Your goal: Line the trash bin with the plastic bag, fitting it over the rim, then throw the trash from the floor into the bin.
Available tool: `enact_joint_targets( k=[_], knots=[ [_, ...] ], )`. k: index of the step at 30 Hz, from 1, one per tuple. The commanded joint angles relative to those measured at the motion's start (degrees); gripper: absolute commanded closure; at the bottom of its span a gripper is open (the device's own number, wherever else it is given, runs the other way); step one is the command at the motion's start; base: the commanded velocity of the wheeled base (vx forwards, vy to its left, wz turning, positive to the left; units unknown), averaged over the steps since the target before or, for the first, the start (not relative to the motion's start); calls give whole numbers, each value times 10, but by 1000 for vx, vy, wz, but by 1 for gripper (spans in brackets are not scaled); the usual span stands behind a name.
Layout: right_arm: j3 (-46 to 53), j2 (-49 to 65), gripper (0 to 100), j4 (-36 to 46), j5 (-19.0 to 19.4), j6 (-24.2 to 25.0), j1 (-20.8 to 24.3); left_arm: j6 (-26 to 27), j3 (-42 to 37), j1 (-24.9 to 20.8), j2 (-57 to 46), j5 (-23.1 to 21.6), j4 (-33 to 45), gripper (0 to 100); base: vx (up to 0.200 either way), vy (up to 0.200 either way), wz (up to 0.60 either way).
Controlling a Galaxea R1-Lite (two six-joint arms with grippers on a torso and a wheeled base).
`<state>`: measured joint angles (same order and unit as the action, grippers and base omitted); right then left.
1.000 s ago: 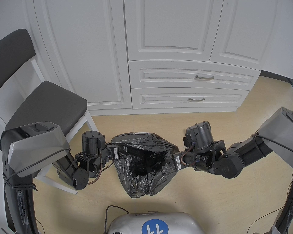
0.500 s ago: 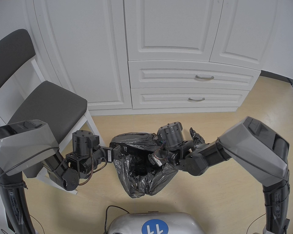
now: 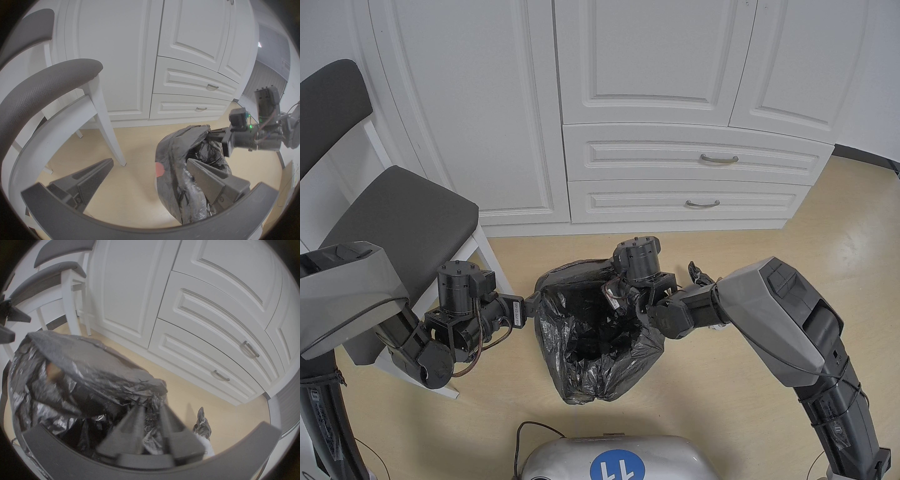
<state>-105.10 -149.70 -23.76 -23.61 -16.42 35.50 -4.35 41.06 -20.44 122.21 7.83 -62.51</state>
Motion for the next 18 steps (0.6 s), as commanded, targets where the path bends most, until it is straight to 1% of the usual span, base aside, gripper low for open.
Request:
enact_joint_targets(
  k=[1, 4, 6, 8, 9, 11, 13, 14, 16, 18],
  knots=[
    [-95, -46, 100, 16, -3, 2, -18, -1, 3, 1, -3, 1, -2, 0, 0, 0, 0],
    [-95, -56, 100, 13, 0, 10, -17, -2, 3, 0, -4, 3, -2, 0, 0, 0, 0],
    [-95, -63, 100, 6, -2, 24, -12, -2, 4, -1, -4, 3, -2, 0, 0, 0, 0],
    [-95, -74, 100, -23, -8, 46, -6, -2, 5, -3, -3, 5, -2, 0, 0, 0, 0],
    [-95, -75, 100, -30, -10, 48, -5, -2, 6, -3, -3, 5, -3, 0, 0, 0, 0],
    [-95, -85, 100, -88, -28, 57, 0, -2, 4, -3, -3, 5, -15, 0, 0, 0, 0],
    [-95, -86, 100, -110, -37, 57, 1, -2, 4, -3, -3, 6, -20, 0, 0, 0, 0],
    [-95, -82, 100, -145, -55, 57, 4, -1, 3, -3, -3, 6, -25, 0, 0, 0, 0],
    [-95, -76, 100, -175, -70, 53, 9, -2, 3, -4, -3, 6, -25, 0, 0, 0, 0],
    [-95, -69, 100, -197, -75, 50, 14, -1, 2, -6, -3, 6, -26, 0, 0, 0, 0]
  ],
)
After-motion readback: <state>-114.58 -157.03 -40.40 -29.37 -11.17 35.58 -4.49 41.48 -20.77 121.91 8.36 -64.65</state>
